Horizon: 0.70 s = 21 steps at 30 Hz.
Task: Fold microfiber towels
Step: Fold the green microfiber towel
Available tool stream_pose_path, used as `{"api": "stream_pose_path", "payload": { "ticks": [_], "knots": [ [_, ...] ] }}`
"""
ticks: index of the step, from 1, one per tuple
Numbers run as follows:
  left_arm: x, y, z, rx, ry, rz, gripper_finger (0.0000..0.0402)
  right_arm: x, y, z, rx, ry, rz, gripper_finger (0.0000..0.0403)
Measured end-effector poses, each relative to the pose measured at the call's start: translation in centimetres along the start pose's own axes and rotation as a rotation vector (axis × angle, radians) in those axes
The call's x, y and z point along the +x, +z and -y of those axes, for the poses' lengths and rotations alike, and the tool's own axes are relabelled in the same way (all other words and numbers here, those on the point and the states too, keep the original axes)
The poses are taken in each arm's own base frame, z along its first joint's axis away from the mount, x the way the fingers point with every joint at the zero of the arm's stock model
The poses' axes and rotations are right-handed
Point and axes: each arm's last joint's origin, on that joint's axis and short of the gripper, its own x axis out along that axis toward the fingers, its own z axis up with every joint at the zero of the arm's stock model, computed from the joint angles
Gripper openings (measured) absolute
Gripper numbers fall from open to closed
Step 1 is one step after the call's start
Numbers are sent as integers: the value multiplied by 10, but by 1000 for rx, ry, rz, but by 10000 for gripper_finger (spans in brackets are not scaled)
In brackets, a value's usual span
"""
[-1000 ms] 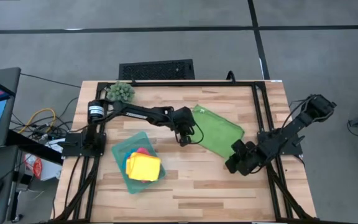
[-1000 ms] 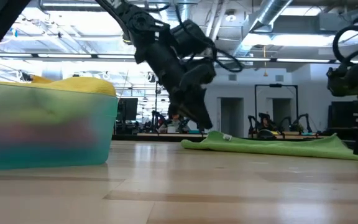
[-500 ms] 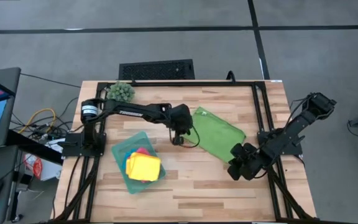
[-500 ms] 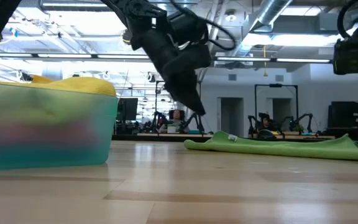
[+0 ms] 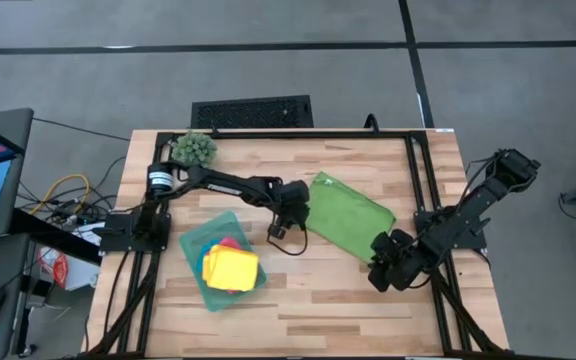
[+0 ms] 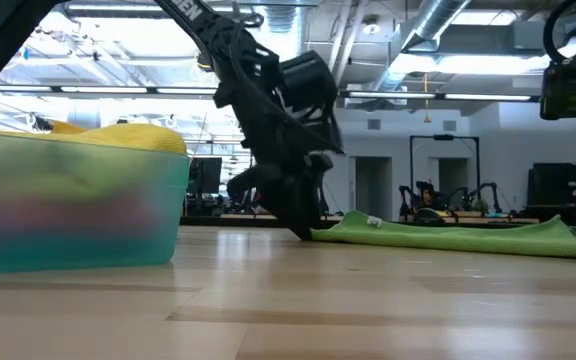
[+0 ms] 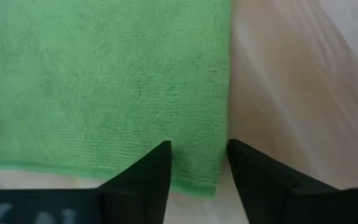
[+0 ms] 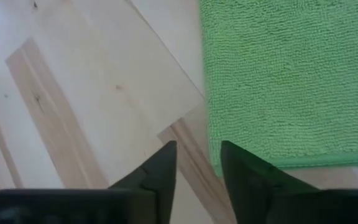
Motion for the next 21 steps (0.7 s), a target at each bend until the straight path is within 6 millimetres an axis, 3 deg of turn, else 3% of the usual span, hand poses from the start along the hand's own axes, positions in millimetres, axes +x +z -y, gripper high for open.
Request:
{"api": "stream_pose_path", "payload": {
  "ticks": [8,21],
  "knots": [
    [4,-1,-1,-14,38,-35,178,1,-2,5,-27,-45,-16,197],
    [5,-3,1,-28,26,-47,129,29,-13,6,-174,-202,-36,196]
  ]
}}
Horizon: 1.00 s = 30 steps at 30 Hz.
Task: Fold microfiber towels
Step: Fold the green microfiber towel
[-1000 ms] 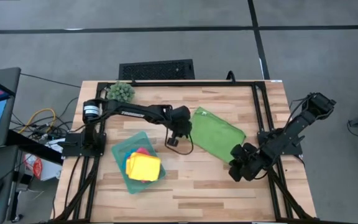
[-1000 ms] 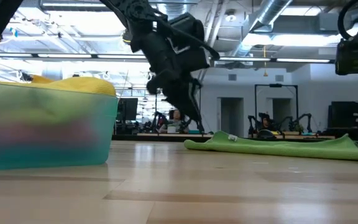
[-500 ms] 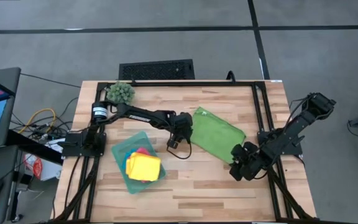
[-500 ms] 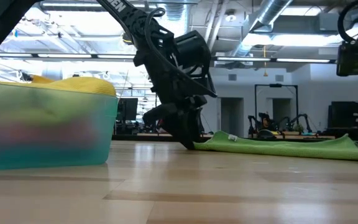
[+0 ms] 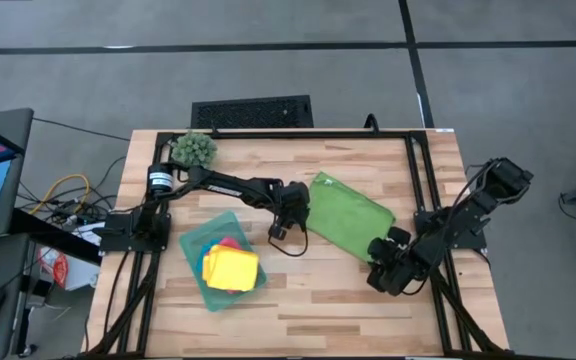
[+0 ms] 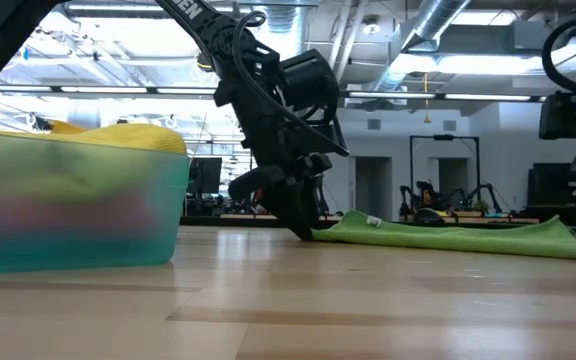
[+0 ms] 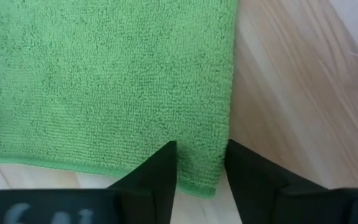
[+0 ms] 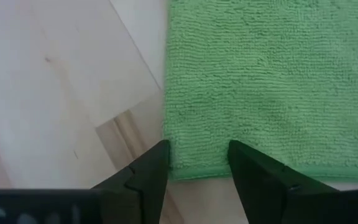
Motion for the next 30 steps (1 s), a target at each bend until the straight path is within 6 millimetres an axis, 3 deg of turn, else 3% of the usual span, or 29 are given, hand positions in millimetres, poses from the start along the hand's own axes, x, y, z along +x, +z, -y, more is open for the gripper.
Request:
{"api": "stream_pose_path", "payload": {
  "ticks": [4,8,12,18,25,30],
  "knots": [
    [0,-1,1,-28,-10,-12,84,-3,1,-6,-23,-23,-28,163],
    [0,-1,4,-99,-22,-22,17,-11,4,-10,-83,-35,-70,87],
    [-2,1,10,-178,-27,-46,9,-18,9,-19,-117,-8,-78,16],
    [-19,6,32,-272,-111,-107,3,-29,19,-31,-87,42,-48,32],
    [-40,17,55,-378,-180,-132,1,-37,25,-40,6,81,-41,13],
    [-64,30,51,-403,-180,-114,1,-45,29,-39,83,111,-31,27]
  ]
}}
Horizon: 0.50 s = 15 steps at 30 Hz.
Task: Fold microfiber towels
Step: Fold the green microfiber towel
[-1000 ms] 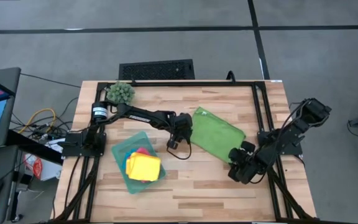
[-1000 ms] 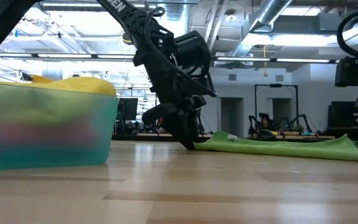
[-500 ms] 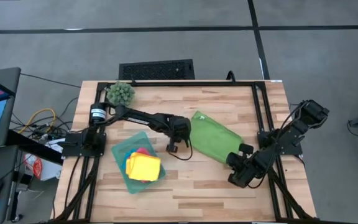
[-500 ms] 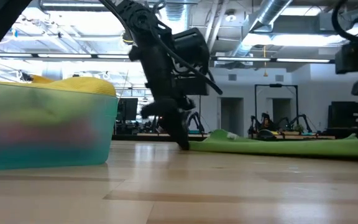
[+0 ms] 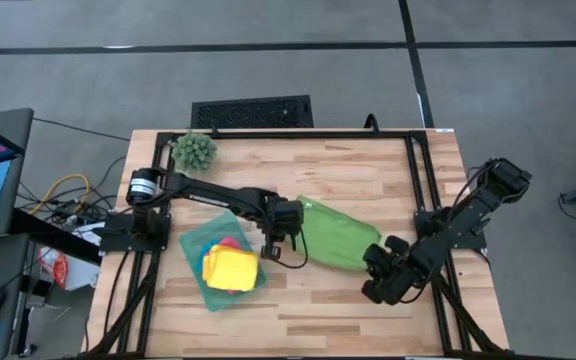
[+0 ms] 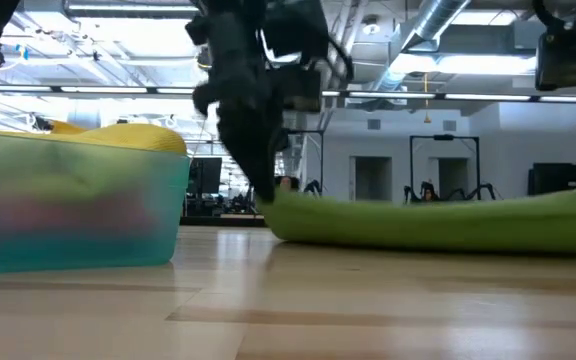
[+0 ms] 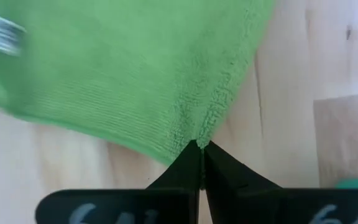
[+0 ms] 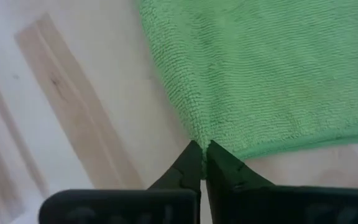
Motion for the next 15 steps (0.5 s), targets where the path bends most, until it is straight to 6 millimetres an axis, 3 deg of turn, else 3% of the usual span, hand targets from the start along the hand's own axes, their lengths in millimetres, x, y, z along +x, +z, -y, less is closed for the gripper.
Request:
{"api": "stream_pose_path", "payload": {
  "ticks": [7,15],
  "knots": [
    [-36,20,-17,24,116,119,0,-23,5,18,89,-29,18,20],
    [-38,19,-52,-32,176,175,0,-39,15,48,238,-156,13,30]
  ]
}}
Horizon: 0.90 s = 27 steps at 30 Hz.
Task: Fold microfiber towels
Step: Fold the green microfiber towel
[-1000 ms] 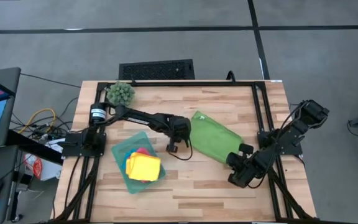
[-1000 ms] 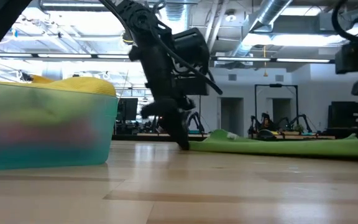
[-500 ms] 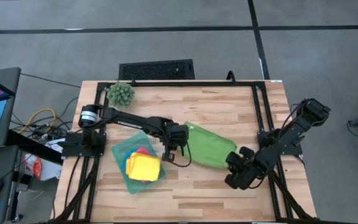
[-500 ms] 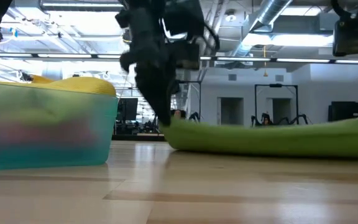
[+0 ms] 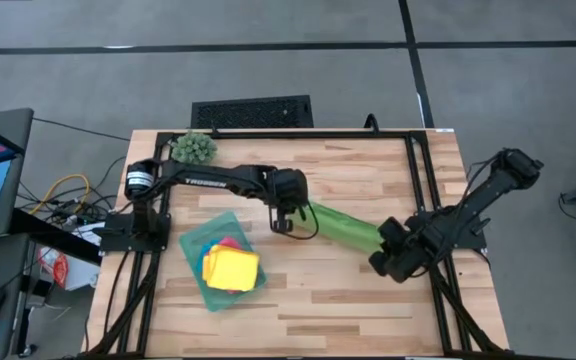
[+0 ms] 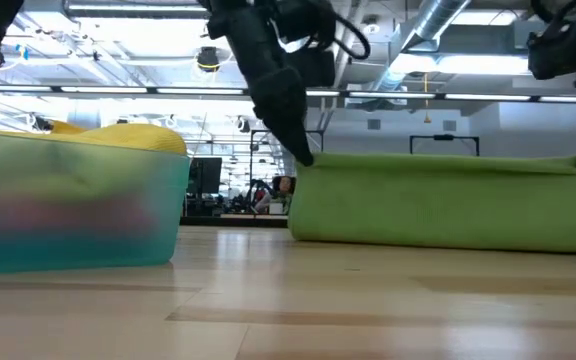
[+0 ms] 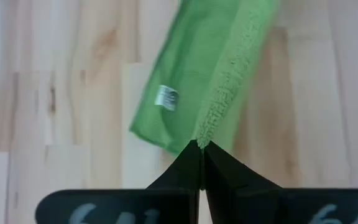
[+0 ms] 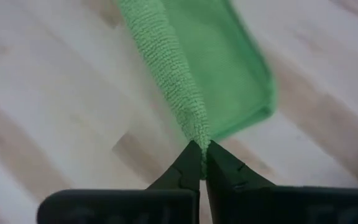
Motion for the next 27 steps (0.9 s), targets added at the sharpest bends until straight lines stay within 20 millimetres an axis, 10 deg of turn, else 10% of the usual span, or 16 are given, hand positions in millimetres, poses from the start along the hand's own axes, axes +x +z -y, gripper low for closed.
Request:
{"api": "stream_pose_path", "payload": {
  "ticks": [27],
  "knots": [
    [59,-15,-24,-77,-7,-79,0,41,42,12,4,-251,-151,51]
  ]
}}
